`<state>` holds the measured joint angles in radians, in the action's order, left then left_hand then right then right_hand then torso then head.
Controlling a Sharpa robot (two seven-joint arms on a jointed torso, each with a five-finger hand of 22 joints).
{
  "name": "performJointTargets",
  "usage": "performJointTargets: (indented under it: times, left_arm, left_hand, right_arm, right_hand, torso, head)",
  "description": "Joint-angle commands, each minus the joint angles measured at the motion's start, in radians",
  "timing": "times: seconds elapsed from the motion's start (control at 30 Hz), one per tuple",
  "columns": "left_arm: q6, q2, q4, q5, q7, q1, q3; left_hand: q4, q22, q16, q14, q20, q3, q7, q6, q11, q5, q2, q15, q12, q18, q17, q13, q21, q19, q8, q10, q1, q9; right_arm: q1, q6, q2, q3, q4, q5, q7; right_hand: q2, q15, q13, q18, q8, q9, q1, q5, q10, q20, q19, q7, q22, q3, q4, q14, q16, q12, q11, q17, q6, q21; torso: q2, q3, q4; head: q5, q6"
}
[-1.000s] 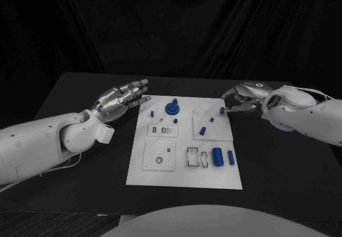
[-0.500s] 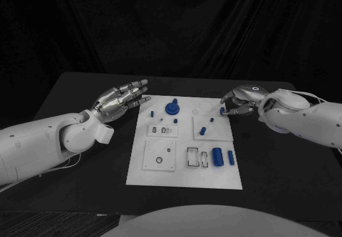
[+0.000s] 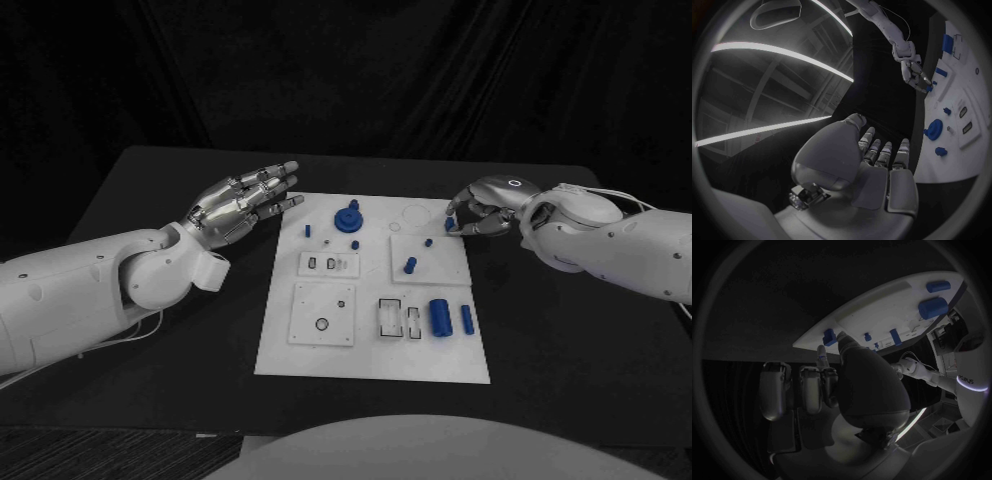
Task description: Assemble the parts on the task board
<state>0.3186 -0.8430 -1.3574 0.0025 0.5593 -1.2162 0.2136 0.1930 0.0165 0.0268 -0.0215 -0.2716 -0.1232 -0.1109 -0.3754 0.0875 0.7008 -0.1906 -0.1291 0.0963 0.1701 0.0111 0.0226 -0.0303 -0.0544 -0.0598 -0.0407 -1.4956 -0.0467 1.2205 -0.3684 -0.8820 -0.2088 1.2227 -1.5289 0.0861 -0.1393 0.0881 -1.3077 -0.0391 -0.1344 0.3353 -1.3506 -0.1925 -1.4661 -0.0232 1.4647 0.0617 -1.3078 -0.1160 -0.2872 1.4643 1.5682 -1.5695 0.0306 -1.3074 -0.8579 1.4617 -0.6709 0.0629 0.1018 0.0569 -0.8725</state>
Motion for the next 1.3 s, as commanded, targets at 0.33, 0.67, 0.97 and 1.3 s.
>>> performJointTargets:
  times: [0.33,0.67,0.97,1.3]
  left_arm:
    - [0.017,0.002,0.0,0.002,0.009,0.002,-0.001]
    - [0.019,0.004,0.002,0.002,0.008,0.002,-0.001]
    - [0.022,0.005,0.003,0.002,0.007,0.003,-0.001]
    - [0.025,0.006,0.005,0.002,0.005,0.003,-0.001]
  left_hand:
    - [-0.002,0.0,0.006,-0.001,-0.005,-0.007,-0.003,-0.002,0.004,0.001,-0.008,-0.007,0.003,0.011,0.001,0.001,0.005,0.004,-0.005,0.001,-0.003,0.0]
    - [-0.002,0.0,0.006,-0.001,-0.005,-0.007,-0.003,-0.002,0.004,0.001,-0.008,-0.007,0.003,0.011,0.001,0.001,0.005,0.004,-0.005,0.001,-0.003,0.0]
    - [-0.002,0.0,0.006,-0.001,-0.005,-0.011,-0.004,0.0,0.005,0.0,-0.007,-0.008,0.003,0.011,0.001,0.001,0.005,0.004,-0.004,0.002,-0.002,0.0]
    - [-0.002,0.0,0.006,-0.001,-0.005,-0.011,-0.004,0.0,0.005,0.0,-0.007,-0.008,0.003,0.011,0.001,0.001,0.005,0.004,-0.004,0.002,-0.002,0.0]
  right_arm:
    - [-0.004,-0.001,0.012,0.0,-0.014,-0.001,-0.032]
    - [-0.004,0.004,0.02,0.001,-0.022,-0.001,-0.034]
    - [-0.006,0.012,0.025,0.001,-0.026,-0.001,-0.035]
    - [-0.008,0.013,0.032,0.001,-0.028,-0.001,-0.03]
  right_hand:
    - [0.019,-0.007,-0.263,0.004,-0.024,0.031,-0.023,-0.115,-0.105,-0.008,0.037,0.004,-0.199,-0.007,0.016,0.107,0.003,-0.001,-0.009,-0.263,0.006,-0.013]
    - [0.026,-0.007,-0.263,0.003,-0.039,0.043,-0.028,-0.147,-0.105,-0.008,0.037,0.004,-0.2,-0.011,0.026,0.107,0.003,-0.001,-0.009,-0.263,-0.005,-0.015]
    - [0.03,-0.007,-0.263,0.003,-0.07,0.065,-0.03,-0.149,-0.105,-0.007,0.038,0.003,-0.2,-0.01,0.037,0.107,0.003,-0.001,-0.008,-0.263,-0.031,-0.016]
    - [0.038,-0.004,-0.263,0.003,-0.107,0.093,-0.037,-0.17,-0.105,-0.005,0.038,-0.002,-0.201,-0.012,0.055,0.107,0.003,-0.001,-0.004,-0.263,-0.053,-0.018]
  torso:
    - [0.0,-0.0002,-0.0007]
    - [0.001,-0.0003,-0.0004]
    - [0.0,0.0,0.0002]
    - [0.001,-0.0002,-0.0005]
  head:
    - [-0.001,0.0]
    - [-0.001,0.0]
    - [0.0,0.0]
    - [0.0,0.0]
